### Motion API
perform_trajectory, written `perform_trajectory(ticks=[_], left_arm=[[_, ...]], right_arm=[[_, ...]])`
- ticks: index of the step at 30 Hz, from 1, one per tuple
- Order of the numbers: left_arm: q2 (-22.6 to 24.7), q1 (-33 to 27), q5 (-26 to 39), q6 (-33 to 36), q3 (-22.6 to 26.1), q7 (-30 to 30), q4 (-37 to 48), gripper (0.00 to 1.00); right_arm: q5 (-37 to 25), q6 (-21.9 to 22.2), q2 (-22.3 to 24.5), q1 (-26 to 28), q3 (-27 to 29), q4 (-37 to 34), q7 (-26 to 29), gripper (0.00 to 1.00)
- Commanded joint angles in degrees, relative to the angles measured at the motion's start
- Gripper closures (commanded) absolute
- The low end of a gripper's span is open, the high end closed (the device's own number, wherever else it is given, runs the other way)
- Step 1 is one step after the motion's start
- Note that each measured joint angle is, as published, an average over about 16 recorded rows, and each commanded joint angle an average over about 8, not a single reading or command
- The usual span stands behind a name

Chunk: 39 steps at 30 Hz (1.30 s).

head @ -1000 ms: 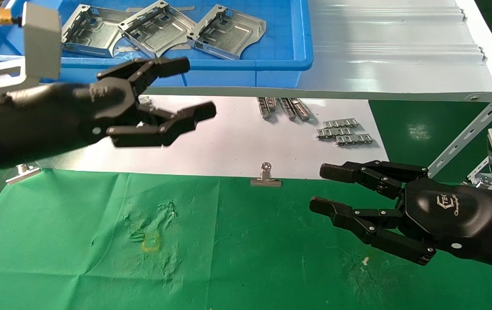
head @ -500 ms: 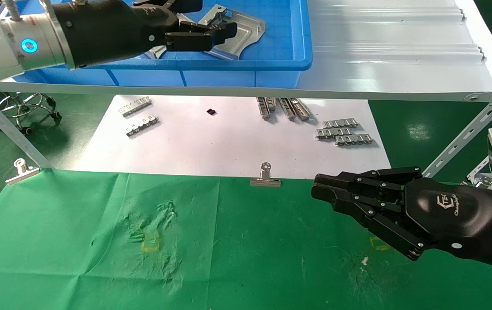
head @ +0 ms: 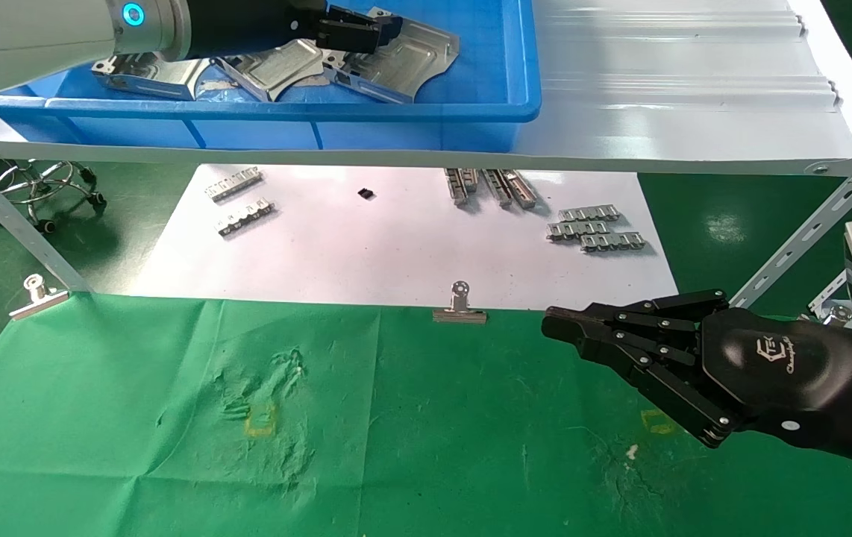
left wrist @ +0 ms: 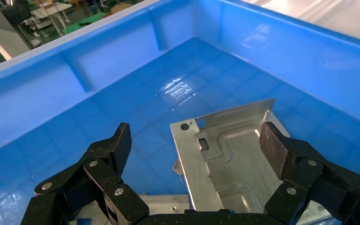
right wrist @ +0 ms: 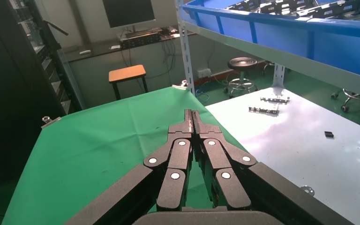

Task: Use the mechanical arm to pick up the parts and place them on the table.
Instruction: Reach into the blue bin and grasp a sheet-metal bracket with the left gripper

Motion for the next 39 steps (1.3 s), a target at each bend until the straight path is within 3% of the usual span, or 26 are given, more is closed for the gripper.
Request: perform_trajectory(ticks=[1,3,5,39], left_arm=[[1.1,-0.7,0.7,-0.8,0.5,0.4,1.6,0.82],[1.4,-0.9,1.0,-1.0,0.9,0.2,2.1,0.96],[1.5,-0.9,1.1,-1.2,1.2,0.0,2.2,1.00],[1.7,0.4,-0.2,-4.7,6.3,-3.6,-0.9,1.00]], right_arm=[[0.0,0.0,0.0,0.0,0.0,0.0,0.0,1.00],[0.0,0.0,0.0,0.0,0.0,0.0,0.0,1.00],[0.0,0.0,0.0,0.0,0.0,0.0,0.0,1.00],[0.0,0.0,0.0,0.0,0.0,0.0,0.0,1.00]])
